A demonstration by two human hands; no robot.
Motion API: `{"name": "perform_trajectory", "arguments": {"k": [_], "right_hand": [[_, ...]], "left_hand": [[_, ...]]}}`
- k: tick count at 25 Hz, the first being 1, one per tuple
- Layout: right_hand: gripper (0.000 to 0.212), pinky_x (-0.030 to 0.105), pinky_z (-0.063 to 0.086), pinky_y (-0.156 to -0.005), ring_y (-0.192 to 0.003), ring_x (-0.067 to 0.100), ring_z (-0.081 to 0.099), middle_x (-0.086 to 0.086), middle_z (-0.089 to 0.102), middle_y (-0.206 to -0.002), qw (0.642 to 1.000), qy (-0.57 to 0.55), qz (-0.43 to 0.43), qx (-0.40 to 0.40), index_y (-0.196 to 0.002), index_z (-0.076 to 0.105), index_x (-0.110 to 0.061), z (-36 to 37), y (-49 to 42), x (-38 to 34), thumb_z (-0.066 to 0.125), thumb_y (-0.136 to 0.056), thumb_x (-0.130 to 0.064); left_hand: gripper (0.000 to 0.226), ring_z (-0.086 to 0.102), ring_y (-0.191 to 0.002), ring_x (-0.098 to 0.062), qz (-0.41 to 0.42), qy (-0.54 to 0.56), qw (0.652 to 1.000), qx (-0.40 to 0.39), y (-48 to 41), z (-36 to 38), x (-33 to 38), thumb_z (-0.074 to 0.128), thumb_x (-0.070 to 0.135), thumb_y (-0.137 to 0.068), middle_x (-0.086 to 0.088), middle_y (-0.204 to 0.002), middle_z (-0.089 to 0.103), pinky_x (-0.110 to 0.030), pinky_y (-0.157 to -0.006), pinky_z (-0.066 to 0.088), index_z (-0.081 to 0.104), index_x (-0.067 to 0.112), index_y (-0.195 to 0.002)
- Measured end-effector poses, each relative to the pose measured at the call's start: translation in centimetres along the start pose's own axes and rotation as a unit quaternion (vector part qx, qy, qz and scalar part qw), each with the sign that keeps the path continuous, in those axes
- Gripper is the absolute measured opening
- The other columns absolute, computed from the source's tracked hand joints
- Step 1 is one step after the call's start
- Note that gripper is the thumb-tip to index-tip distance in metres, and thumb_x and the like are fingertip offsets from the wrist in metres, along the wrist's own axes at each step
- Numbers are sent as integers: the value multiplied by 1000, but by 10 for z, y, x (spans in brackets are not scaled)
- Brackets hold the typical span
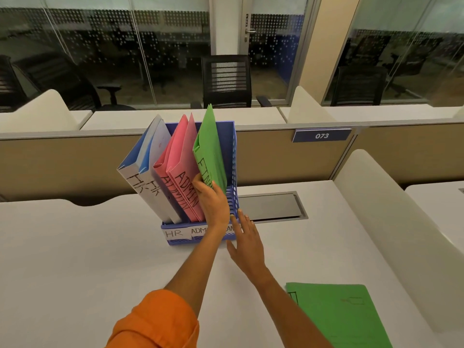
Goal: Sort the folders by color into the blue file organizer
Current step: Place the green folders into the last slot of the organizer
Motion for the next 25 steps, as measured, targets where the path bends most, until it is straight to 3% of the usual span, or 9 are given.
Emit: {"name": "perform_trajectory", "arguments": {"k": [3,8,12,15,22,25], "right_hand": [[79,41,31,-112,-143,26,27,5,26,-158,1000,-8,0,0,-149,30,-22,2,0,1,70,-84,-40],[79,41,31,-111,-144,26,25,3,23,-158,1000,-9,5,-9,-149,29,-24,3,0,3,69,-84,-43],[82,43,30,-109,-143,32,25,3,21,-159,999,2,13,-35,-150,26,-25,6,-1,3,68,-83,-48],[81,44,23,-112,-145,31,21,1,19,-159,999,15,11,-51,-151,22,-29,3,-1,3,61,-86,-54],[76,35,0,-112,-148,26,7,-1,10,-161,997,32,39,-63,-153,13,-30,-28,22,14,44,-91,-63],[75,35,-2,-113,-148,26,5,2,7,-161,995,59,59,-54,-153,14,-27,-54,49,34,41,-92,-61]], "left_hand": [[31,57,-94,-17,-35,-38,999,-16,13,1,-17,44,7,-101,-17,-123,57,-10,-67,46,34,1,-130],[32,57,-96,-17,-62,-49,996,-33,22,0,-28,48,11,-101,-18,-124,57,-22,-72,50,34,3,-129],[43,61,-106,-21,-54,-44,994,-79,27,-6,-29,59,23,-96,-10,-123,56,-31,-78,60,30,16,-128],[54,57,-114,-17,-49,-69,991,-106,36,-18,-27,63,31,-93,-6,-131,51,-33,-84,60,28,20,-134],[44,57,-110,-19,3,-175,974,-147,90,-51,-19,64,31,-92,-5,-126,54,-31,-81,59,42,17,-128],[48,54,-120,-21,-15,-191,960,-202,125,-48,-22,62,30,-93,-5,-134,51,-29,-87,54,42,17,-134]]}}
Point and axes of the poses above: each hand's wrist, its own y-axis away from the middle knuckle, its own z-axis out of the palm, x = y × z, the point moved 9 cm from there along -y, towards the middle knuckle
